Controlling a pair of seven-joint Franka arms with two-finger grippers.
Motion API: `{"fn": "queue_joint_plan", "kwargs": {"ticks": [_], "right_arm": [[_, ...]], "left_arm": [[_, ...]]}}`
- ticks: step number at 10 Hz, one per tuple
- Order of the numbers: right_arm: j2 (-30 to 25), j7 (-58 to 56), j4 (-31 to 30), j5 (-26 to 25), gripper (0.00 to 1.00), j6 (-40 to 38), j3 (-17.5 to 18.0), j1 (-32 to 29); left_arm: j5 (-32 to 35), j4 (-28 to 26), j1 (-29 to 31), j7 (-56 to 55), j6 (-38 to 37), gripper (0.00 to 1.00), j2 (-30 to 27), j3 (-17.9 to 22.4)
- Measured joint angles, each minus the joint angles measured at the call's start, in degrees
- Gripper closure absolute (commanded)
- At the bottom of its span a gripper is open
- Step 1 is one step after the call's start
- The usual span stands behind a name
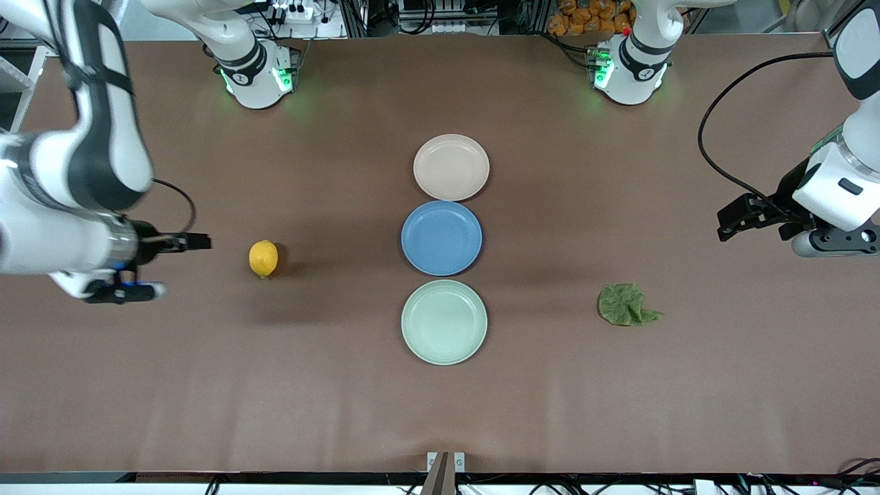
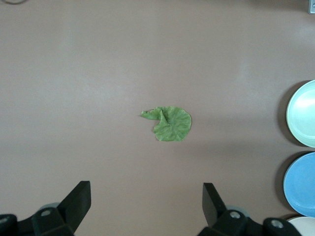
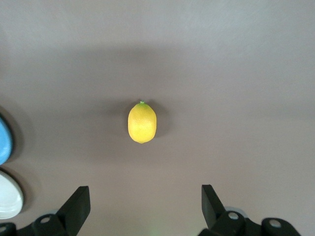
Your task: Pick lemon and lettuce from plates
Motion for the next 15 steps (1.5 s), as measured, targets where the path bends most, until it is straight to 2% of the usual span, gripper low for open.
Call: {"fn": "queue_joint_plan", "kwargs": {"ticks": [1,3,5,11,15], "right_arm": [[-2.53,-0.02,0.62,-0.24,0.0,-0.73,-0.03,-0.84],[-6.64,-0.48,1.0,-3.88,0.0,-1.12,-0.06,-1.84],[-8.85,-0.49,2.53,-5.85,0.0,-1.13,0.12,-1.84],[-12.47,0.55,2.82,-6.38,0.0,-1.21,1.86,-1.81],[-12.68,1.69,2.62,-7.15,0.0,-0.57,3.56,-1.78]], "left_arm": [[0.0,0.05,0.0,0.0,-0.22,0.0,-0.48,-0.04],[0.0,0.09,-0.01,0.0,-1.67,0.0,-1.76,-0.11],[0.0,0.1,-0.01,0.0,-2.86,0.0,-2.36,-0.12],[0.0,0.1,-0.01,0.0,-4.26,0.0,-3.36,-0.1],[0.0,0.72,-0.01,0.0,-5.25,0.0,-4.03,-0.1]]}}
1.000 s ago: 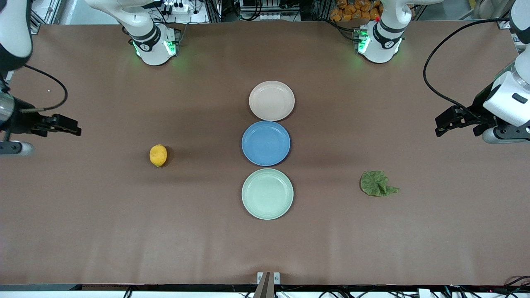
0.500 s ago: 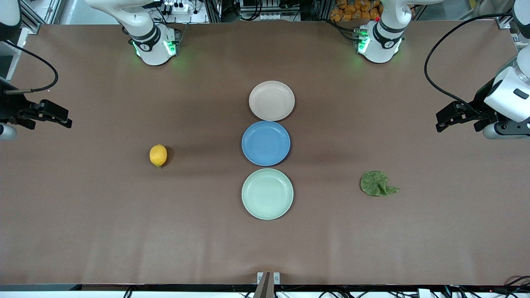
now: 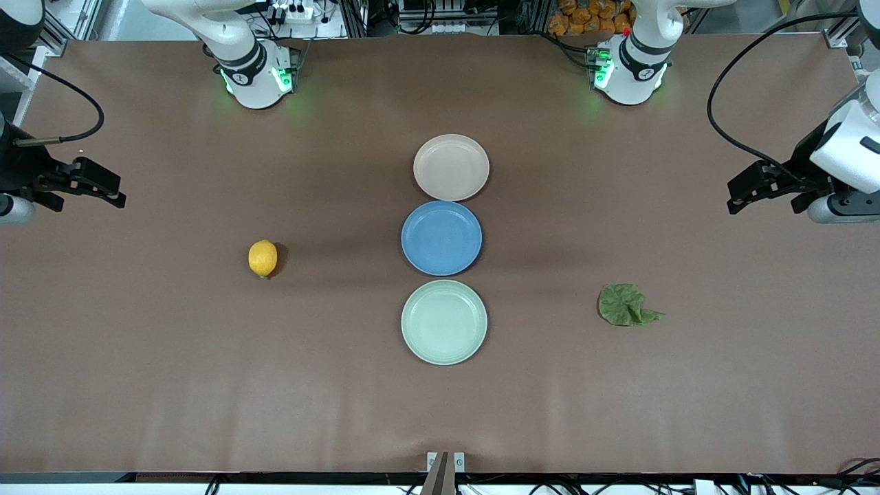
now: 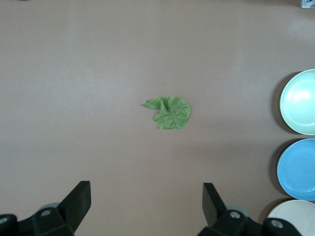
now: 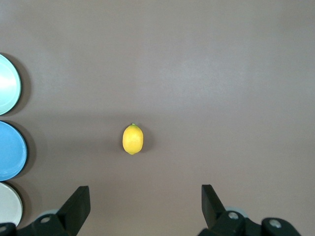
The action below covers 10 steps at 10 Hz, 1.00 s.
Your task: Pick lemon and lettuce from plates
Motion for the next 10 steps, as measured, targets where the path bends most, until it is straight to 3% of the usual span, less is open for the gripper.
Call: {"fn": "queue_joint_plan", "kwargs": {"ticks": [3,10], "right_arm": [[-0.07,1.89,0.0,-2.4,0.0,0.42,0.61,0.46],[-0.04,2.92,-0.28,-1.93,0.0,5.68,0.73,0.58]], "left_arm": [[0.0,0.63,0.0,0.0,-3.11,0.0,-0.62,0.0],[0.0,0.91,0.08,0.0,-5.46,0.0,-0.68,0.08]]}}
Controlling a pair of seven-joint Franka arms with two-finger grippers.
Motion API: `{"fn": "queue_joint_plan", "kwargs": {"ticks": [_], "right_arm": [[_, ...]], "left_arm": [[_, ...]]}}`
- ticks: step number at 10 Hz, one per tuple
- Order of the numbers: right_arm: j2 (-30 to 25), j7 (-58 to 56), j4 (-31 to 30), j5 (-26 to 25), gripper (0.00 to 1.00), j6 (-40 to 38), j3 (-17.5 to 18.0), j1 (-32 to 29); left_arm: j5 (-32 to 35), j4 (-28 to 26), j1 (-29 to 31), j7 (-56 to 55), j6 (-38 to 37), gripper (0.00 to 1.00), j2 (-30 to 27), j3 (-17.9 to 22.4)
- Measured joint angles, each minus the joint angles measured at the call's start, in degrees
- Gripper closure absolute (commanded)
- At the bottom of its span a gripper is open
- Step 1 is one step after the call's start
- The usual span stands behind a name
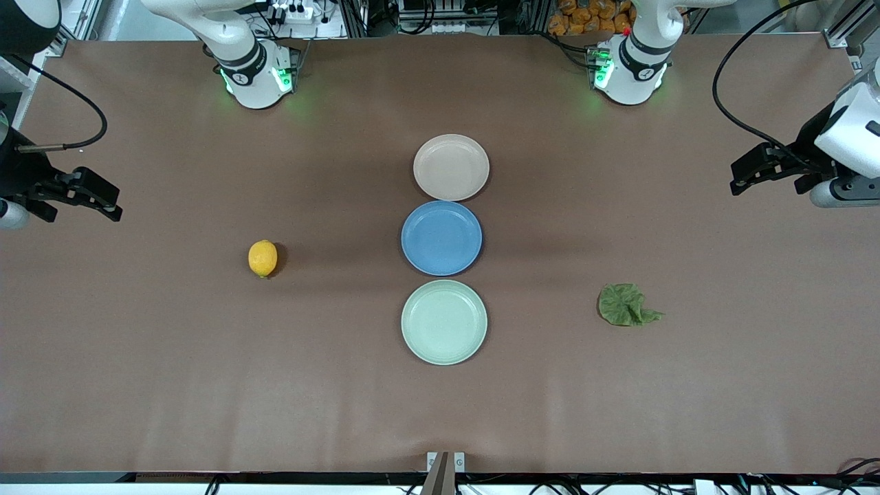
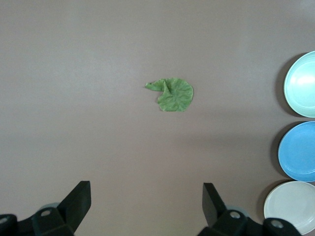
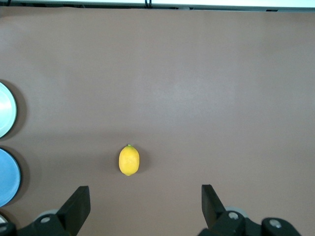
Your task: Pick lemon and lettuce from plates
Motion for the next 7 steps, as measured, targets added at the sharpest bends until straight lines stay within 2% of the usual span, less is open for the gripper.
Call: {"fn": "queue_joint_plan", "kwargs": {"ticks": [7], "right_arm": [[0.02,0.08,-0.1,1.9,0.0,0.78,-0.37,-0.98]], "left_arm": [[0.0,1.0,0.05,0.0,-1.96,0.0,-0.01,0.16]]}}
